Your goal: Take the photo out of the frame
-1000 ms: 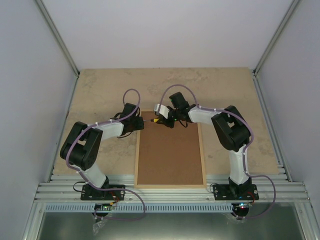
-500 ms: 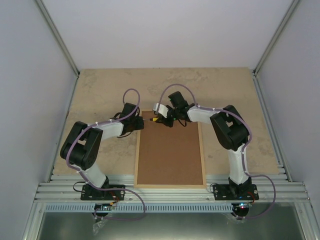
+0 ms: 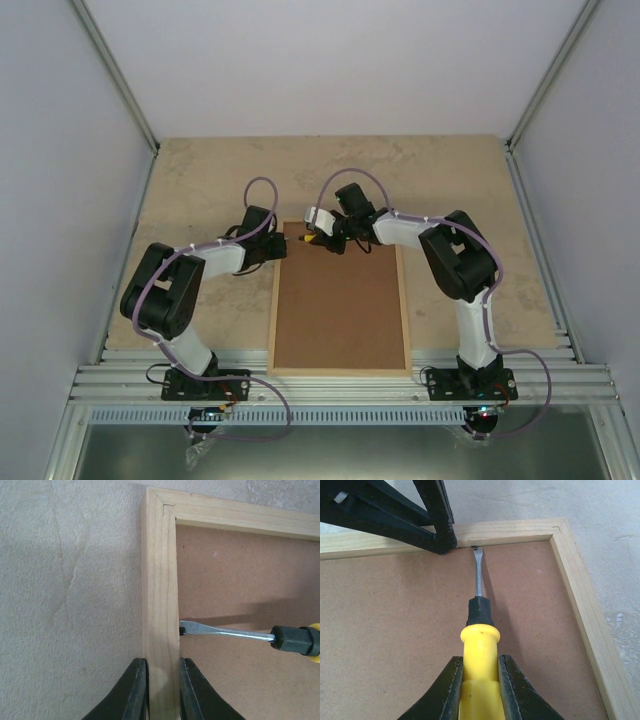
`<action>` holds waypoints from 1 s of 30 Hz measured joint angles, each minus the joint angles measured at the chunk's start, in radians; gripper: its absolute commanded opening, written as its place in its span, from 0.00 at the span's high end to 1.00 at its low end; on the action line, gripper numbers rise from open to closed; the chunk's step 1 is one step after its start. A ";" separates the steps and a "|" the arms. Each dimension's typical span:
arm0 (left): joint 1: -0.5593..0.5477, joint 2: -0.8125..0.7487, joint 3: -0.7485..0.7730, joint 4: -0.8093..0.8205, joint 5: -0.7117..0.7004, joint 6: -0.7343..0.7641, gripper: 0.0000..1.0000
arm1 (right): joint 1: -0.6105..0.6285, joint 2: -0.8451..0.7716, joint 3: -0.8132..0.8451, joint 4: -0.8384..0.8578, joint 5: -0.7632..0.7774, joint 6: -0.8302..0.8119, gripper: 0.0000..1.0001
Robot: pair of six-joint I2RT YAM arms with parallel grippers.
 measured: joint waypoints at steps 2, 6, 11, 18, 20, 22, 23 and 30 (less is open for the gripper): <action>0.004 0.000 -0.005 0.011 0.007 0.000 1.00 | 0.002 0.000 0.000 0.005 0.003 0.003 1.00; 0.010 0.002 -0.015 0.037 0.017 0.000 1.00 | 0.005 0.000 0.000 0.020 0.008 0.011 0.99; 0.018 0.001 -0.032 0.070 0.035 -0.001 1.00 | 0.006 0.000 0.000 0.024 0.007 0.024 0.99; 0.021 -0.002 -0.060 0.127 0.048 -0.004 1.00 | 0.008 -0.005 0.030 0.000 -0.007 0.033 0.99; 0.021 -0.002 -0.061 0.132 0.047 -0.004 1.00 | 0.012 -0.008 0.050 -0.010 -0.014 0.034 0.99; 0.021 -0.002 -0.063 0.135 0.047 -0.004 1.00 | 0.019 -0.010 0.069 -0.016 -0.018 0.035 0.99; 0.021 -0.002 -0.063 0.135 0.047 -0.004 1.00 | 0.023 -0.010 0.075 -0.016 -0.018 0.037 1.00; 0.016 -0.010 -0.066 0.126 0.023 -0.009 1.00 | 0.034 -0.010 0.090 -0.014 -0.019 0.047 0.99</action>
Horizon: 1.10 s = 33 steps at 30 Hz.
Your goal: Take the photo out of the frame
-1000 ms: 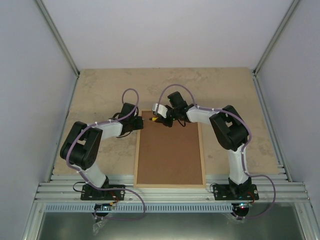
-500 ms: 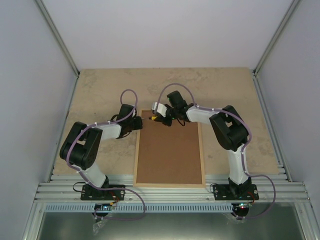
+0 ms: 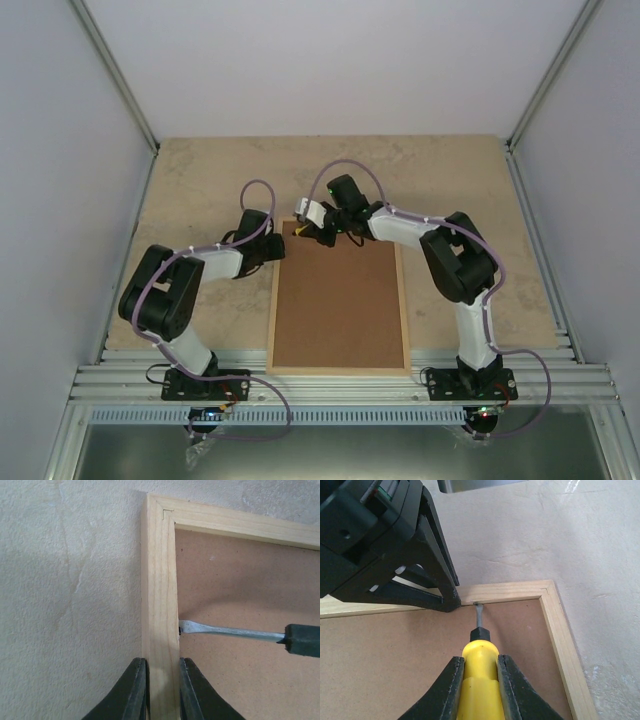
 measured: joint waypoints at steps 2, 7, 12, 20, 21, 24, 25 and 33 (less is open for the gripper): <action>0.000 -0.006 -0.003 -0.005 -0.007 -0.009 1.00 | 0.003 -0.002 0.000 -0.001 0.003 0.001 1.00; -0.004 -0.032 -0.023 -0.023 -0.010 -0.032 0.99 | 0.013 -0.045 -0.045 0.014 0.015 0.004 1.00; -0.013 -0.050 -0.029 -0.052 -0.015 -0.049 0.91 | 0.016 -0.177 -0.121 0.066 0.028 0.017 0.99; -0.014 -0.154 -0.033 -0.128 -0.043 -0.086 0.68 | 0.002 -0.381 -0.364 0.189 0.130 0.109 1.00; -0.014 -0.186 -0.033 -0.127 -0.047 -0.096 0.66 | 0.000 -0.386 -0.375 0.190 0.135 0.112 1.00; -0.014 -0.270 -0.033 -0.123 -0.064 -0.113 0.60 | -0.011 -0.450 -0.476 0.235 0.187 0.166 1.00; -0.014 -0.292 -0.033 -0.120 -0.069 -0.117 0.59 | -0.014 -0.474 -0.504 0.249 0.200 0.182 1.00; -0.014 -0.337 -0.069 -0.112 -0.095 -0.152 0.46 | -0.110 -0.682 -0.709 0.414 0.318 0.355 0.99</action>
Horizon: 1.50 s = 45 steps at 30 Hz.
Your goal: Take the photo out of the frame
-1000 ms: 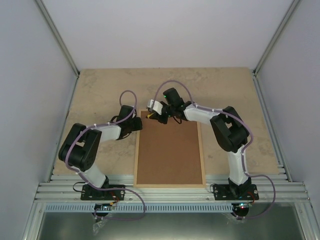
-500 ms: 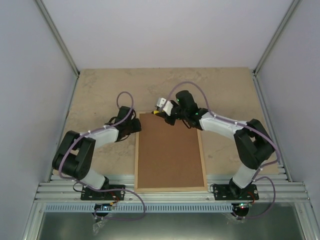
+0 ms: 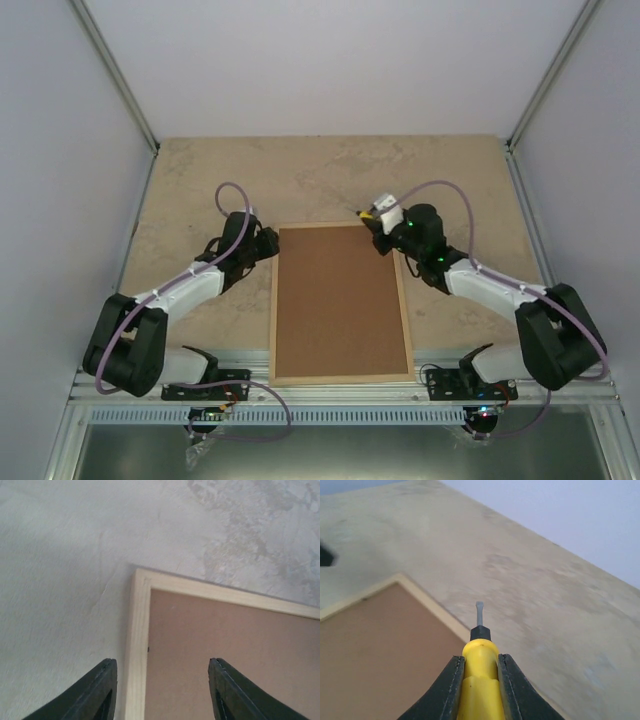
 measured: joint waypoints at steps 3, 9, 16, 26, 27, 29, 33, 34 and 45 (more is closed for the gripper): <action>0.000 -0.004 -0.031 -0.002 -0.006 -0.005 0.44 | -0.086 -0.068 -0.095 0.064 0.058 0.100 1.00; 0.000 -0.021 -0.052 -0.007 -0.007 -0.005 0.41 | -0.277 -0.154 -0.243 0.161 0.117 0.280 0.97; 0.000 -0.021 -0.101 0.005 0.021 -0.013 0.39 | -0.464 -0.117 -0.319 0.252 0.105 0.463 0.97; 0.000 -0.013 -0.137 0.023 0.067 -0.024 0.38 | -0.649 0.095 -0.329 0.320 -0.027 0.662 0.91; 0.000 -0.009 -0.137 0.025 0.072 -0.024 0.38 | -0.656 0.113 -0.329 0.321 -0.036 0.678 0.89; -0.002 -0.002 -0.137 0.028 0.080 -0.024 0.37 | -0.663 0.138 -0.329 0.318 -0.051 0.702 0.84; -0.021 0.019 -0.137 0.031 0.087 -0.026 0.37 | -0.670 0.144 -0.322 0.311 -0.057 0.741 0.71; -0.026 0.024 -0.137 0.030 0.087 -0.026 0.37 | -0.671 0.144 -0.322 0.306 -0.057 0.750 0.67; -0.051 0.040 -0.143 0.013 0.071 -0.031 0.40 | -0.675 0.111 -0.338 0.261 -0.051 0.783 0.46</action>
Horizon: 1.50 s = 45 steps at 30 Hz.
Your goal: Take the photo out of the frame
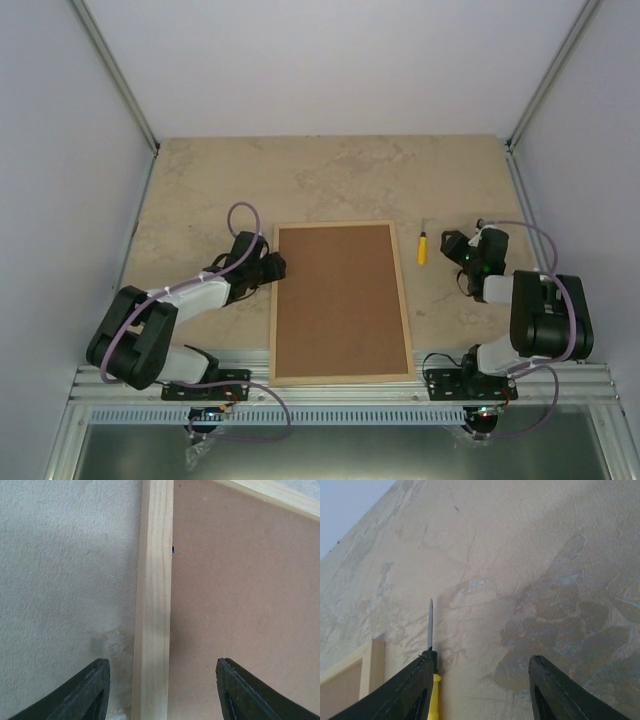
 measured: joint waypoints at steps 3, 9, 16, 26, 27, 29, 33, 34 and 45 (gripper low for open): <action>-0.014 0.001 0.001 -0.012 -0.008 0.000 0.42 | 0.001 -0.045 -0.007 -0.024 -0.002 -0.008 0.43; -0.066 0.028 0.018 -0.042 -0.046 -0.007 0.51 | 0.061 -0.171 -0.010 -0.071 0.007 -0.051 0.36; -0.087 0.035 0.032 -0.084 -0.104 -0.019 0.64 | 0.219 -0.222 -0.007 -0.129 0.033 -0.113 0.35; -0.091 0.079 0.087 -0.133 -0.170 -0.018 0.84 | 0.303 -0.222 0.039 -0.169 0.026 -0.158 0.31; -0.093 0.086 0.094 -0.137 -0.177 -0.013 0.85 | 0.303 -0.222 0.040 -0.168 0.024 -0.159 0.31; -0.095 0.100 0.111 -0.147 -0.191 -0.005 0.88 | 0.303 -0.222 0.040 -0.171 0.020 -0.161 0.31; -0.077 0.141 0.151 -0.152 -0.206 0.002 0.89 | 0.303 -0.221 0.040 -0.171 0.003 -0.167 0.29; -0.068 0.153 0.164 -0.152 -0.206 0.006 0.89 | 0.303 -0.221 0.040 -0.171 -0.003 -0.169 0.28; 0.039 0.349 0.384 -0.171 -0.227 0.122 0.90 | 0.304 -0.217 0.040 -0.153 -0.069 -0.189 0.26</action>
